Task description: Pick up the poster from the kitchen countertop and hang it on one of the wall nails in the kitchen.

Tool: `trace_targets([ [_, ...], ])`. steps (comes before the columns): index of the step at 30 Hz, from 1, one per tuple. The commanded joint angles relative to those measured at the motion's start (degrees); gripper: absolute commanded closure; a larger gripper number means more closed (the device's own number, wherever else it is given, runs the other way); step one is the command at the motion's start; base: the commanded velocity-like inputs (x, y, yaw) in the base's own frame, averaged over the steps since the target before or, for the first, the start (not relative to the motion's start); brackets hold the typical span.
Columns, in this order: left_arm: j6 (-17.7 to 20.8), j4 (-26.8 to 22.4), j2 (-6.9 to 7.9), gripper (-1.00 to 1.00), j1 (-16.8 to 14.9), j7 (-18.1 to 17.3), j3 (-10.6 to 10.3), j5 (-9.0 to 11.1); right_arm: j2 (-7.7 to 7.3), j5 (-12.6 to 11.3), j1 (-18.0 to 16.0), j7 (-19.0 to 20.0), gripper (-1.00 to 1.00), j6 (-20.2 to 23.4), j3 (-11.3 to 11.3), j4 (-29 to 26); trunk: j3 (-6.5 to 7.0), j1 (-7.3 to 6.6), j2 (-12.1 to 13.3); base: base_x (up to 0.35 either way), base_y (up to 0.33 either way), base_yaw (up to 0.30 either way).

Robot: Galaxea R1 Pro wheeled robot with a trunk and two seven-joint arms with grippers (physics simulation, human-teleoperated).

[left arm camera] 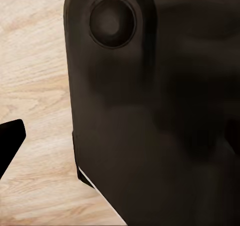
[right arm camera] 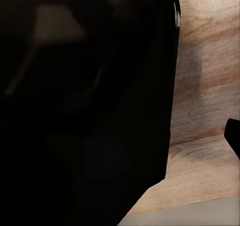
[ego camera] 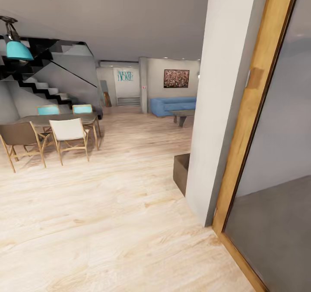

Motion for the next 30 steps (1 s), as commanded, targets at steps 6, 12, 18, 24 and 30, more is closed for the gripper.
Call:
trace_targets([
  [6,-0.4,-0.89,-0.47,-1.0,0.44,-0.07,-0.18,-0.08,-0.05,0.12,-0.68,0.0,-1.0,-0.42,0.5,-0.04,-0.03,0.0,-0.01,0.0,0.0,0.0],
  [12,-0.4,-0.89,-0.47,-1.0,0.44,-0.07,-0.18,-0.08,-0.05,0.12,-0.68,0.0,-1.0,-0.42,0.5,-0.04,-0.03,0.0,-0.01,0.0,0.0,0.0],
  [18,-0.4,-0.89,-0.47,-1.0,0.44,-0.07,-0.18,-0.08,-0.05,0.12,-0.68,0.0,-1.0,-0.42,0.5,-0.04,-0.03,0.0,-0.01,0.0,0.0,0.0],
  [24,-0.4,-0.89,-0.47,-1.0,0.44,-0.07,-0.18,-0.08,-0.05,0.12,-0.68,0.0,-1.0,-0.42,0.5,-0.04,-0.03,0.0,-0.01,0.0,0.0,0.0],
  [30,-2.35,-2.82,1.19,-1.0,0.51,-0.25,0.04,-0.01,-1.99,-0.12,-2.66,-0.19,-1.0,-1.1,-0.03,-2.0,-0.03,0.0,-0.01,0.0,0.0,0.0],
])
